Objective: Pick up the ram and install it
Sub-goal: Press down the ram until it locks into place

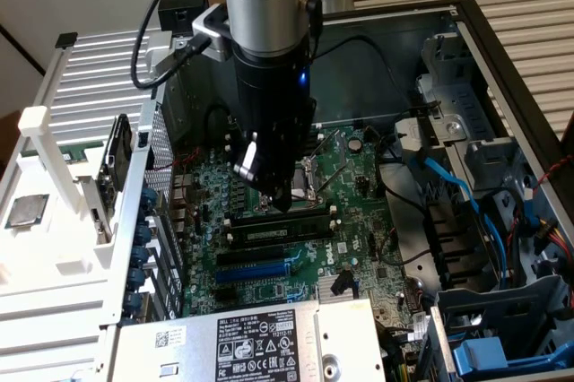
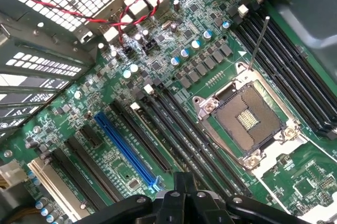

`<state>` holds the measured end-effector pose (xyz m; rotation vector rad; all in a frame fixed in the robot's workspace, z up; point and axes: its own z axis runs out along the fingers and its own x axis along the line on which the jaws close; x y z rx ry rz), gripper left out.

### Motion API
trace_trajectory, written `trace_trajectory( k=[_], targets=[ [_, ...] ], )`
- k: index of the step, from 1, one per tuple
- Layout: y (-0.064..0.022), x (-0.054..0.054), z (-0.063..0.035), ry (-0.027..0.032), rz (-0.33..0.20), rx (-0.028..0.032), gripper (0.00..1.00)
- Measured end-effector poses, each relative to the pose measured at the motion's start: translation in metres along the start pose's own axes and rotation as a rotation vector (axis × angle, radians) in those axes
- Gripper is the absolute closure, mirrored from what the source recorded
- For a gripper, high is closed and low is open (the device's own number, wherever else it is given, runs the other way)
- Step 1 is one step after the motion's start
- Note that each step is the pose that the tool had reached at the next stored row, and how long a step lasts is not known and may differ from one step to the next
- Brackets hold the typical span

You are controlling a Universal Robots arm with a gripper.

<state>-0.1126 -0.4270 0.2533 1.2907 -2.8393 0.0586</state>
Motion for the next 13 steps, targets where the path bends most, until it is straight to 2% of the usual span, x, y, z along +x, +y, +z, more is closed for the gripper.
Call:
trace_trajectory(
  k=[13],
  targets=[
    [0.0,0.0,0.0,0.0037,0.17,-0.0053,0.9]
  ],
)
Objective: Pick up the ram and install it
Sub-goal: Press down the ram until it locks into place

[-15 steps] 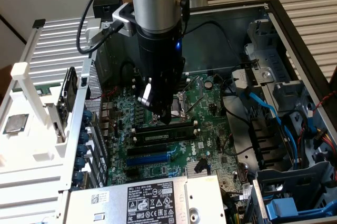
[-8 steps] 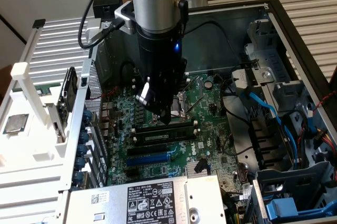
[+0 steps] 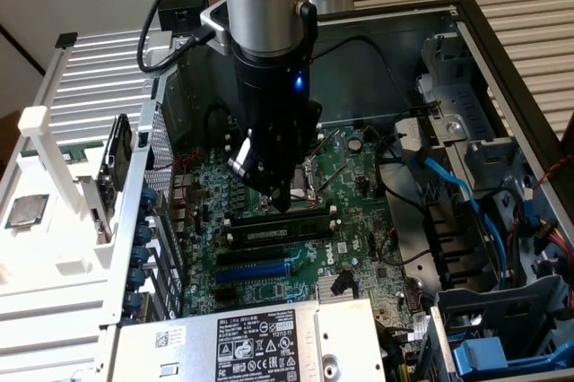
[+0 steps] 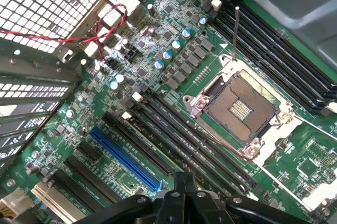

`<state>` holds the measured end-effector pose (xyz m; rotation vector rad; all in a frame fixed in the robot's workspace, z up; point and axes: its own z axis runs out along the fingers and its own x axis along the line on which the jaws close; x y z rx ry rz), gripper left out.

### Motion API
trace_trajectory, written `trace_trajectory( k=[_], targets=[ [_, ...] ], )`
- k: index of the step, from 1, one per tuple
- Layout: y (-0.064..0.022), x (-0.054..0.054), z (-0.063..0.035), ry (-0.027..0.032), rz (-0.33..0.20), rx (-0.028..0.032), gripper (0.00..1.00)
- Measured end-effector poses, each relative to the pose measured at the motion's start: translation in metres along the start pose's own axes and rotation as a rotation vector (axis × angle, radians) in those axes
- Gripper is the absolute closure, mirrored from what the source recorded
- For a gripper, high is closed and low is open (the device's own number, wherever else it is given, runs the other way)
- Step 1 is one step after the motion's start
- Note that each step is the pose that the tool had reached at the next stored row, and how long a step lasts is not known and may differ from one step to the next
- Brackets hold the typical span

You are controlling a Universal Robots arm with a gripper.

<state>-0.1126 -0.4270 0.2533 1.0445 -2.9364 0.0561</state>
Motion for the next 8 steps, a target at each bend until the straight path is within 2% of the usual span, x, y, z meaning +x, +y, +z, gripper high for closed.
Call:
trace_trajectory(
  k=[8],
  targets=[
    [0.0,0.0,0.0,0.0028,0.111,-0.0039,0.9]
  ],
)
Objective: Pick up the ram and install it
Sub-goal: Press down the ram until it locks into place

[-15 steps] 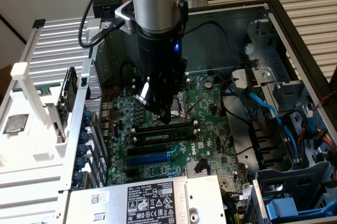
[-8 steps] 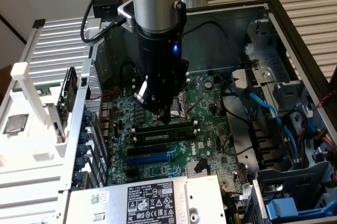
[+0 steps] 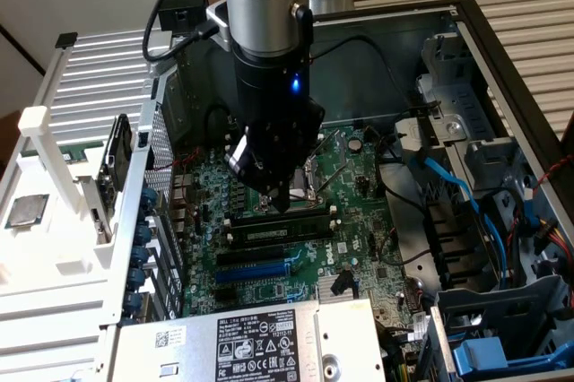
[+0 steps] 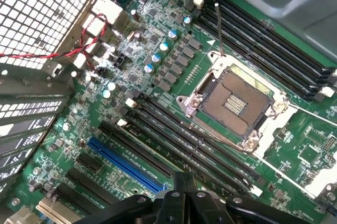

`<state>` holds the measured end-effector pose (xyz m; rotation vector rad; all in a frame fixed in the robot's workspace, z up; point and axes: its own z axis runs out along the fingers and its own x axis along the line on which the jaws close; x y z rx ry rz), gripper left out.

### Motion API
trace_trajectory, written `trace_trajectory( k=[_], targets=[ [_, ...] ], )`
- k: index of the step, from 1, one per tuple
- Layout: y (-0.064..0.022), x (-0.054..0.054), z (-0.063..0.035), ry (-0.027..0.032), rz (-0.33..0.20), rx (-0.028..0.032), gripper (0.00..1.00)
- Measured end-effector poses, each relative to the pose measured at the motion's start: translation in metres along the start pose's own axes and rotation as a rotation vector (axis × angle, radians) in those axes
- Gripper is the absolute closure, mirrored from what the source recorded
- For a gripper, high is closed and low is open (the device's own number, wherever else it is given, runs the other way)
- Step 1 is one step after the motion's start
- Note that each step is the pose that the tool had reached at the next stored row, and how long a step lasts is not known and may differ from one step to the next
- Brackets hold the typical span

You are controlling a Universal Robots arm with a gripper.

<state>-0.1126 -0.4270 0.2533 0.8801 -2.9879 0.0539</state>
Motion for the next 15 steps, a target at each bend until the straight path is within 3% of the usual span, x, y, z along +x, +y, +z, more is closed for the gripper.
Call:
trace_trajectory(
  k=[15],
  targets=[
    [0.0,0.0,0.0,0.0055,0.213,-0.0075,0.9]
  ],
)
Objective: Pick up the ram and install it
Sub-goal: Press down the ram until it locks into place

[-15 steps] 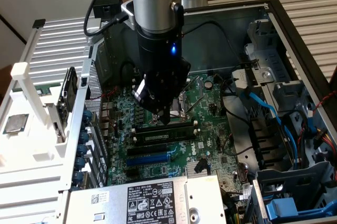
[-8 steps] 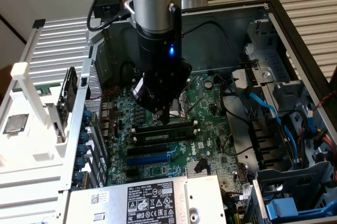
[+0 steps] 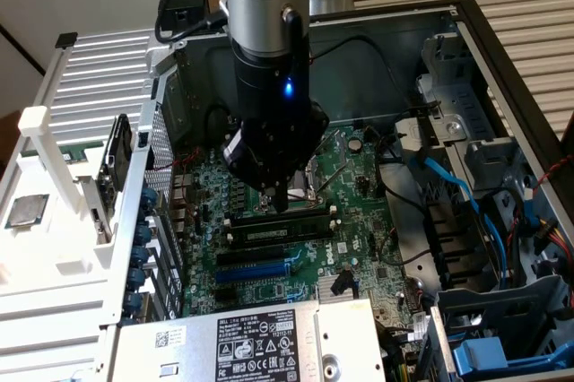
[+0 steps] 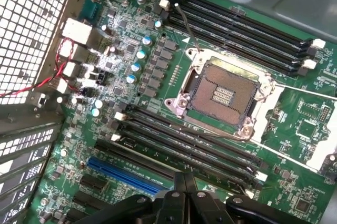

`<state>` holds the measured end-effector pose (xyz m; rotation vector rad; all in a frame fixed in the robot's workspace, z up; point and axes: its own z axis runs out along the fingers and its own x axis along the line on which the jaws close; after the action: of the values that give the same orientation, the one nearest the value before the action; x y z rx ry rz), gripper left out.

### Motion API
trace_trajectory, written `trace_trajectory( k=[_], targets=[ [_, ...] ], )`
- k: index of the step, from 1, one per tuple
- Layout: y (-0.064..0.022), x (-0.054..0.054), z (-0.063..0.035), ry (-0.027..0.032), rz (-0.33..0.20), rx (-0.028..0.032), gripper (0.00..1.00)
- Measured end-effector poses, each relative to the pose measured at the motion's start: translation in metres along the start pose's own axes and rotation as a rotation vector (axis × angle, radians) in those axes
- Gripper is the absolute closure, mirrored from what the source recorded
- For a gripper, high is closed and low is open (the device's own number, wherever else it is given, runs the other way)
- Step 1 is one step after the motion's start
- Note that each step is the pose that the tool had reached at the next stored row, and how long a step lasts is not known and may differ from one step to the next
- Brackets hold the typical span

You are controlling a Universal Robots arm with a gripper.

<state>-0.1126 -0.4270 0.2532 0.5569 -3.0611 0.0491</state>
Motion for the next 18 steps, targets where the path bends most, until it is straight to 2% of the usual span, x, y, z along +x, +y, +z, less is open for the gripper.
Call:
trace_trajectory(
  k=[18],
  targets=[
    [0.0,0.0,0.0,0.0069,0.27,-0.0095,0.9]
  ],
)
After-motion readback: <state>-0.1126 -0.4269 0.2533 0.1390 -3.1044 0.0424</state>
